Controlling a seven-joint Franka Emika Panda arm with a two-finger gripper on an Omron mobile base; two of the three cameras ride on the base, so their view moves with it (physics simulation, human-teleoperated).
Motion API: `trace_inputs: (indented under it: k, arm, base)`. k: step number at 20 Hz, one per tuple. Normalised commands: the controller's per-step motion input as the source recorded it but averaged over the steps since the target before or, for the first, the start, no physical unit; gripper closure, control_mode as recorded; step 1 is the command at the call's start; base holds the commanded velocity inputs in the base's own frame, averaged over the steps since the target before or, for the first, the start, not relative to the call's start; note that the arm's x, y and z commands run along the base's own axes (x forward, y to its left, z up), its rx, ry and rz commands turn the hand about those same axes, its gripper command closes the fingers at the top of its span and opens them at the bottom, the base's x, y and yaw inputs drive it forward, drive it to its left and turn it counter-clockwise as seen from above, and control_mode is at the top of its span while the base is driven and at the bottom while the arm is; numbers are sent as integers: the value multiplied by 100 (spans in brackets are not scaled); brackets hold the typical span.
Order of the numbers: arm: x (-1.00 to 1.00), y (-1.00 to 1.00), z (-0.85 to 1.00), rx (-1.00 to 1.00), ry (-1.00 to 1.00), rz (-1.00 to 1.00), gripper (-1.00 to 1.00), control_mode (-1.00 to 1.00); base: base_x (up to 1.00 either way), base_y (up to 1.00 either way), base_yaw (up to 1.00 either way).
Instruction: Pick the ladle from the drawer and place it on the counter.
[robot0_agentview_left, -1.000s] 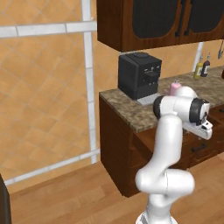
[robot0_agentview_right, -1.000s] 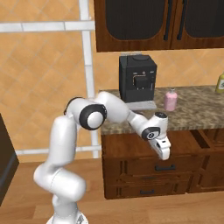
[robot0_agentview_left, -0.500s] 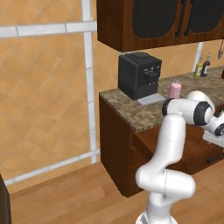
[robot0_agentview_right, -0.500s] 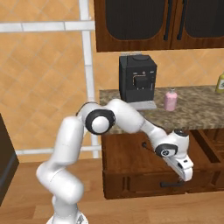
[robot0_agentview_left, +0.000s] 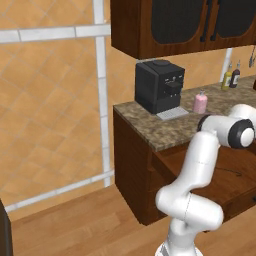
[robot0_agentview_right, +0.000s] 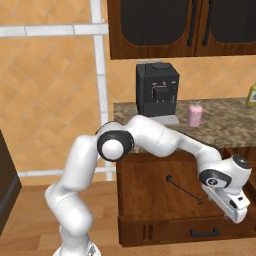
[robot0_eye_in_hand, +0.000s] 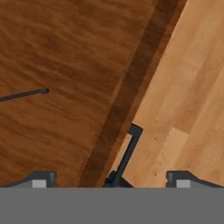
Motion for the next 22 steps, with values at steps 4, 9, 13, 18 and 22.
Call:
trace_inputs:
  k: [4,9,13,18,22]
  arm:
    - [47,47,100,11,-10,14,-100,-100]
    - [46,72,41,-1,2,35,-100,-100]
    - [56,49,-28,-3,5,55,-100,-100]
    - [70,20,-66,0,0,52,-100,-100]
    - [86,-6,-70,-4,5,51,-100,-100]
  base:
    - [0,0,0]
    - [0,0,0]
    - [0,0,0]
    - [0,0,0]
    - [0,0,0]
